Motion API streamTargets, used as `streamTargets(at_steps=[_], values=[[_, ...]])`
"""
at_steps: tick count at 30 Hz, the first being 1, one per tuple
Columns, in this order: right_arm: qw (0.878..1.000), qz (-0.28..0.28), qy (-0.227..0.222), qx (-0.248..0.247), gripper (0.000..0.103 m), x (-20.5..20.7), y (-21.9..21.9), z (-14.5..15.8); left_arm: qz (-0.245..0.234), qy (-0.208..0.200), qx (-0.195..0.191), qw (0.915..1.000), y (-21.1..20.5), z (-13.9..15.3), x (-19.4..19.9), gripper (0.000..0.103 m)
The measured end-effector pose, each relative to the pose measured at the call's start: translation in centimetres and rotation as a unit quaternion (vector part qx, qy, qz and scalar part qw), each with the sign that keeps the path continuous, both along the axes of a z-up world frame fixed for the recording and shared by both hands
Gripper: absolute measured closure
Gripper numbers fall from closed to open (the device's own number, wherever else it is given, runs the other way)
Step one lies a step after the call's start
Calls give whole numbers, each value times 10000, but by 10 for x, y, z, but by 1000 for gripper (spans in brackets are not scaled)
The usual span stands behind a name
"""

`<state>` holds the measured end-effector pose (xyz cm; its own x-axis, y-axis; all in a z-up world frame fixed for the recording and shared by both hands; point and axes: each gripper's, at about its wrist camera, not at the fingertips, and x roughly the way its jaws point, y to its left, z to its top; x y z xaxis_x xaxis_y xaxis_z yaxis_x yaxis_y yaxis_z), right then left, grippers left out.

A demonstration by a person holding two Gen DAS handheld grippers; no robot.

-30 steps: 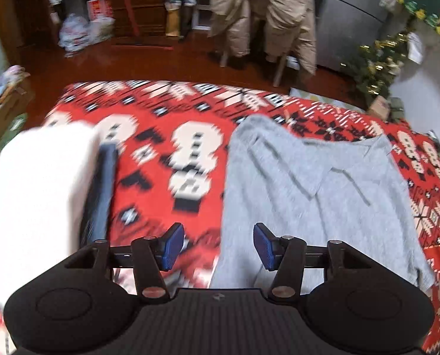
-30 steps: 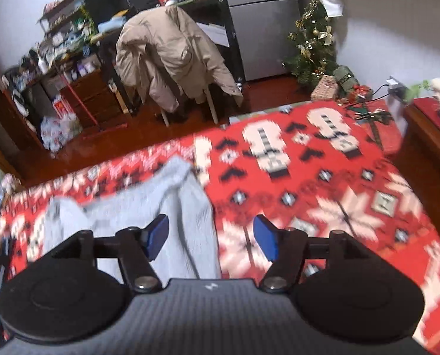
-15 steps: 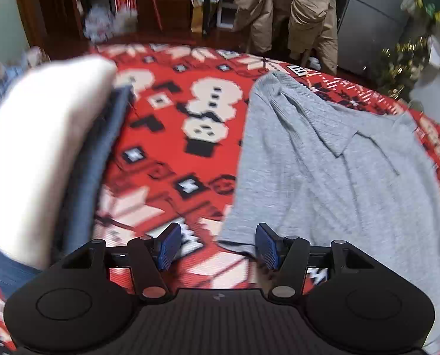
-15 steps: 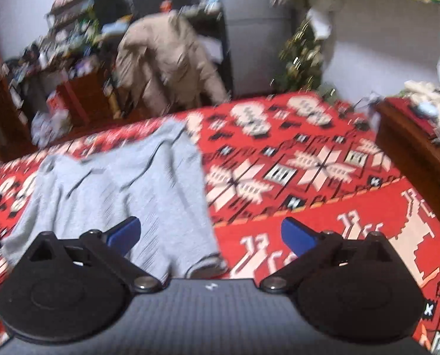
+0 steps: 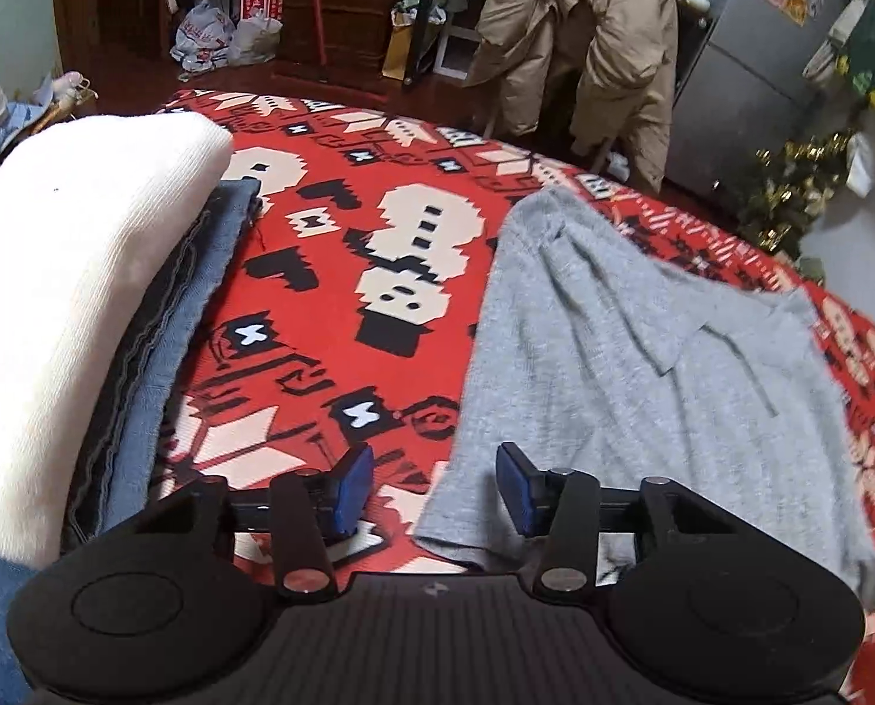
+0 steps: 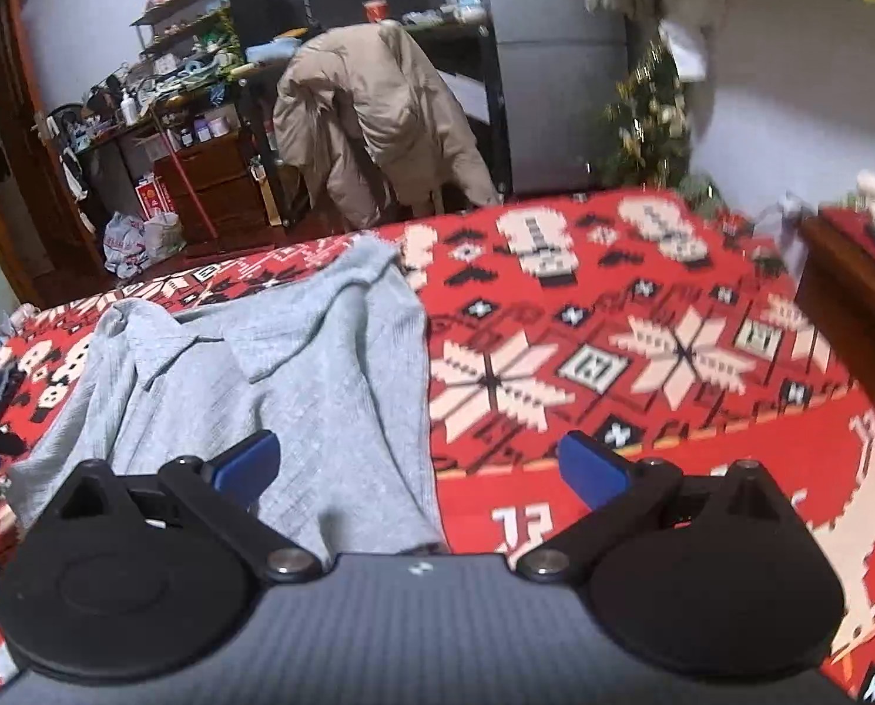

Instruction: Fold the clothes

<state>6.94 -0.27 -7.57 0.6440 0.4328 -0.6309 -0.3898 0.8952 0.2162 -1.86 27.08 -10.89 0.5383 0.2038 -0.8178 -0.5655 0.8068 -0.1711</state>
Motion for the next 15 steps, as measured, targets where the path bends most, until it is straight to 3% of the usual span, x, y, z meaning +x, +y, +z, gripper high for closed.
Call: streamTargets(at_steps=[1, 2, 4, 6, 11, 15], values=[[9999, -26, 106, 93, 18, 3, -4, -1, 1, 54, -11, 10000, 2, -3, 1, 63], [9996, -55, 217, 187, 23, 6, -8, -2, 2, 107, -23, 9999, 4, -6, 2, 64], [9981, -134, 436, 406, 57, 11, -16, -4, -20, 107, 17, 9999, 7, -6, 1, 68], [9956, -240, 662, 621, 68, 15, -24, -7, -46, 83, 31, 9999, 10, -6, 0, 77], [9959, -270, 819, 282, 71, 14, -19, -13, -128, 1, 0, 9999, 10, -4, -1, 81], [9968, -127, 784, 84, 80, 11, -9, -16, -189, -10, 46, 9998, 6, -2, 0, 81]])
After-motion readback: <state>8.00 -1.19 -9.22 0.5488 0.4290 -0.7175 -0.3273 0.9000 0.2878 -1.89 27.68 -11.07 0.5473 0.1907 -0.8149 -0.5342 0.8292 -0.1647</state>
